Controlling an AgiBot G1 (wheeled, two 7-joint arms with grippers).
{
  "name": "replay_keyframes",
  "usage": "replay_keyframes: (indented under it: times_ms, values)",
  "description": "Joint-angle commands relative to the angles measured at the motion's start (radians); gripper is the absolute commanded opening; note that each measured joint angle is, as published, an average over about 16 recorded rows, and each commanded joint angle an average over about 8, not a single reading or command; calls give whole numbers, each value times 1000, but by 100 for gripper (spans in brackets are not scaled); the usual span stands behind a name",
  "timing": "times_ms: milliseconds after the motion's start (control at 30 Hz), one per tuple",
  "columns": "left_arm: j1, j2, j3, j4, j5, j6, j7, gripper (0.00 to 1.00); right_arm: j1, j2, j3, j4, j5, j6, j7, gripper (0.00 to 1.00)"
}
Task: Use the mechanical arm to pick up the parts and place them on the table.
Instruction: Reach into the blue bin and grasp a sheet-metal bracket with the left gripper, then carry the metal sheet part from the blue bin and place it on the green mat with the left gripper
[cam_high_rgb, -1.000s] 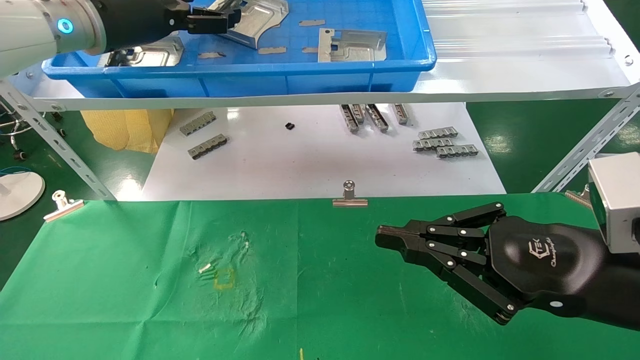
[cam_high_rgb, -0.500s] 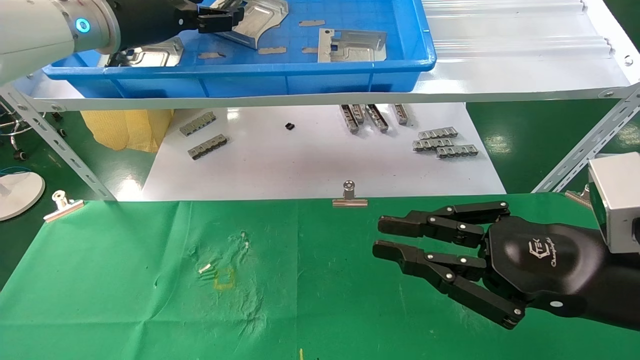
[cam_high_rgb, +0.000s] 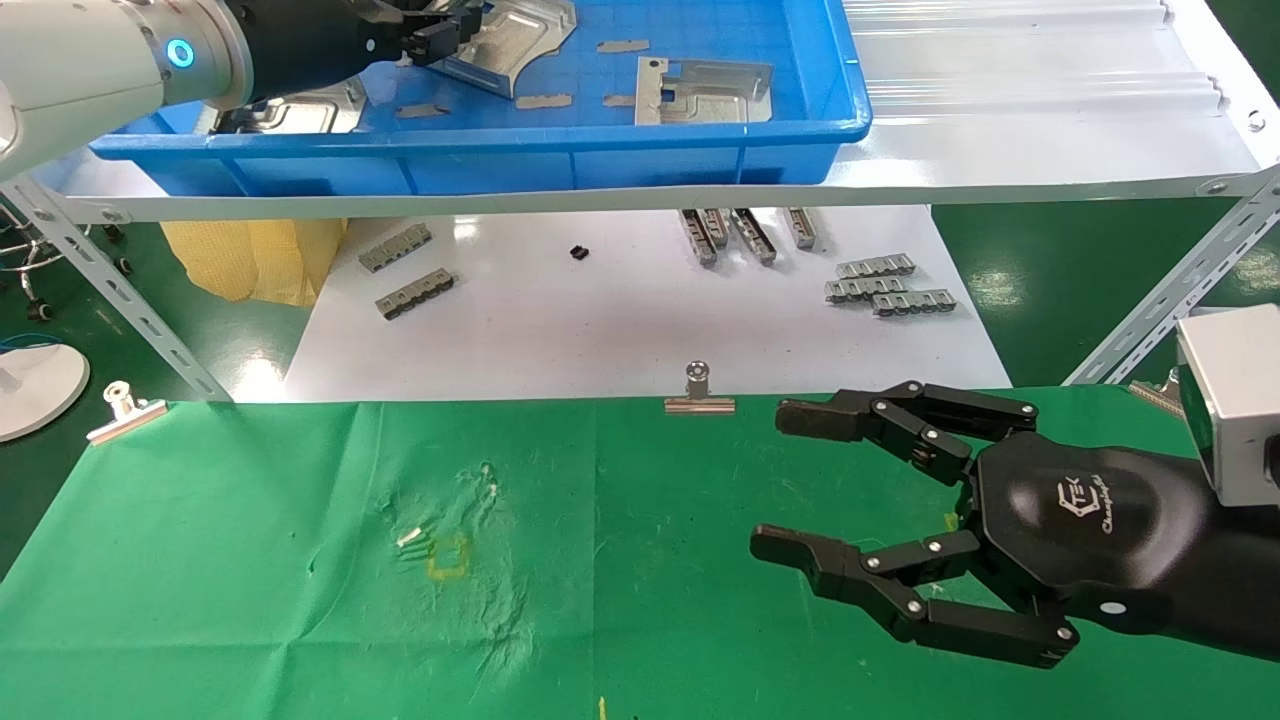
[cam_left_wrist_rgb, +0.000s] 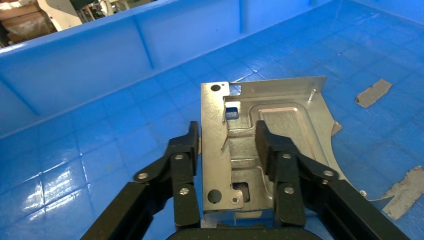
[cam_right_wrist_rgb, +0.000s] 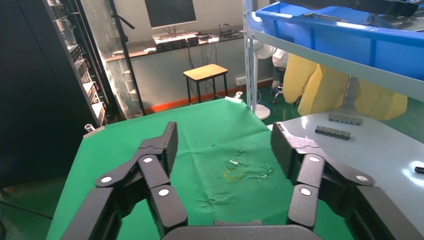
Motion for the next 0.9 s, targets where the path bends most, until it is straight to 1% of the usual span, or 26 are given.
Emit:
replay_keyframes:
  times_ms: [33, 300, 400, 500, 667, 900]
  values:
    - [1, 1, 0, 0, 1, -2, 1, 0, 0, 0, 0, 0, 0, 0, 0, 100]
    - [-5, -7, -10, -10, -14, 5, 6, 0, 0, 0, 0, 0, 0, 0, 0, 100]
    - [-14, -15, -17, -21, -24, 29, 16, 0, 0, 0, 0, 0, 0, 0, 0, 100]
    - [-23, -29, -25, -34, -37, 78, 31, 0, 0, 0, 0, 0, 0, 0, 0, 100]
    - [-29, -72, -40, -56, -62, 229, 68, 0, 0, 0, 0, 0, 0, 0, 0, 100]
    - [-22, -156, -59, -84, -96, 523, 126, 0, 0, 0, 0, 0, 0, 0, 0, 100]
